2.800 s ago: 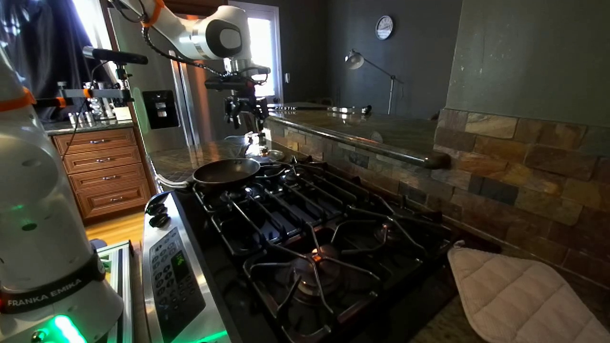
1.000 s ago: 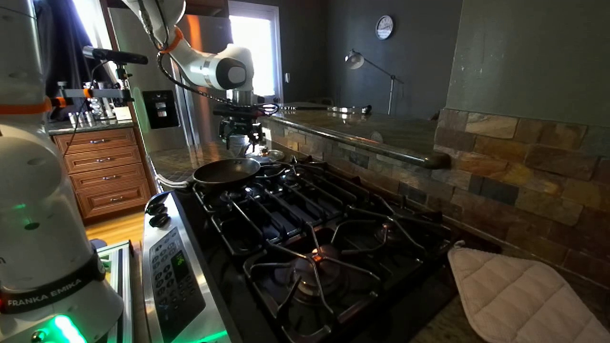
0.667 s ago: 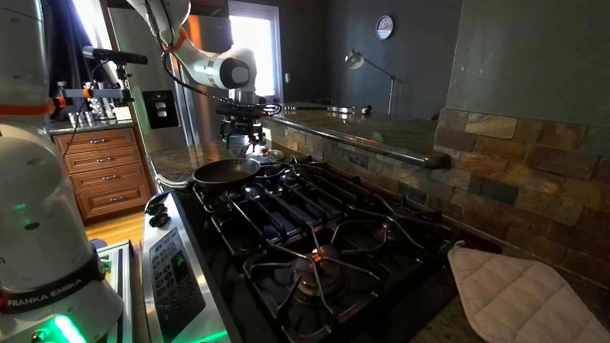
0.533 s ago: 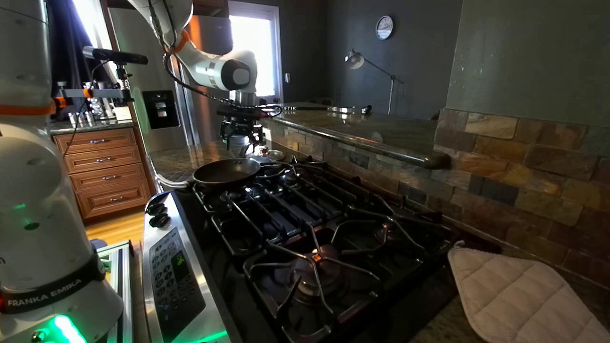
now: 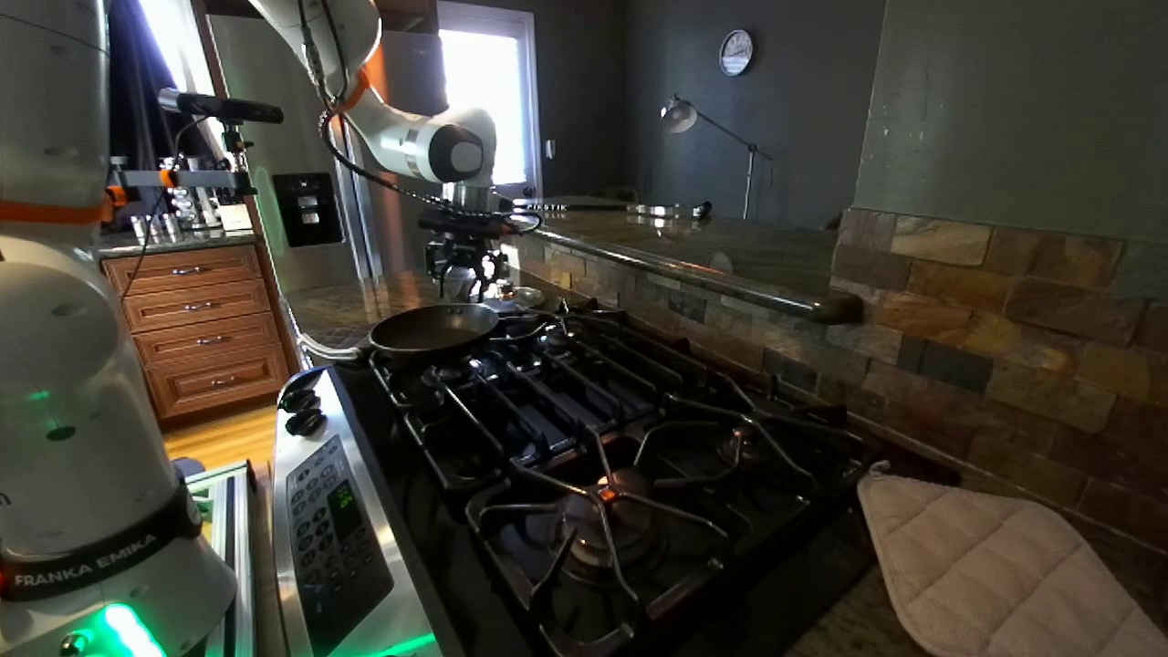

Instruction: Move the frying pan slightly forward

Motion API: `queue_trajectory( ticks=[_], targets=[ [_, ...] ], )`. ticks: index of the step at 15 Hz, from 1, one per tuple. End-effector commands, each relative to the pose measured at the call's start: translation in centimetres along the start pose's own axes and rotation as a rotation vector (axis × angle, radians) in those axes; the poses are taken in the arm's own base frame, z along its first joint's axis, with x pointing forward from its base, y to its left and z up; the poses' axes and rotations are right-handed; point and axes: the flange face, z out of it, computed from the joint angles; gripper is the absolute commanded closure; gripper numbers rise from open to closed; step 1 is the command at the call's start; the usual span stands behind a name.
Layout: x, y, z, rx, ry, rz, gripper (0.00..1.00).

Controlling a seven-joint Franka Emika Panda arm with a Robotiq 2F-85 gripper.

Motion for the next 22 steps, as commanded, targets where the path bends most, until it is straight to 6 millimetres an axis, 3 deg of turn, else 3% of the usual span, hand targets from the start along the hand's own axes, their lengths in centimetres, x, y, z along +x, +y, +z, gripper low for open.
queue_trajectory(
  ticks=[1,4,5,6,7,8,12,22],
  targets=[
    [0.27,0.10,0.12,0.002,-0.025,0.004,0.35],
    [0.25,0.15,0.03,-0.002,-0.026,0.002,0.28],
    [0.24,0.17,0.00,-0.003,-0.027,0.002,0.35],
    [0.23,0.19,-0.01,-0.004,-0.027,0.001,0.51],
    [0.22,0.21,-0.02,-0.005,-0.029,0.001,0.59],
    [0.20,0.22,-0.04,-0.007,-0.031,0.000,0.59],
    [0.11,0.31,-0.04,-0.010,-0.033,0.000,0.88],
    [0.44,1.03,-0.64,-0.057,-0.064,-0.056,0.92]
  ],
)
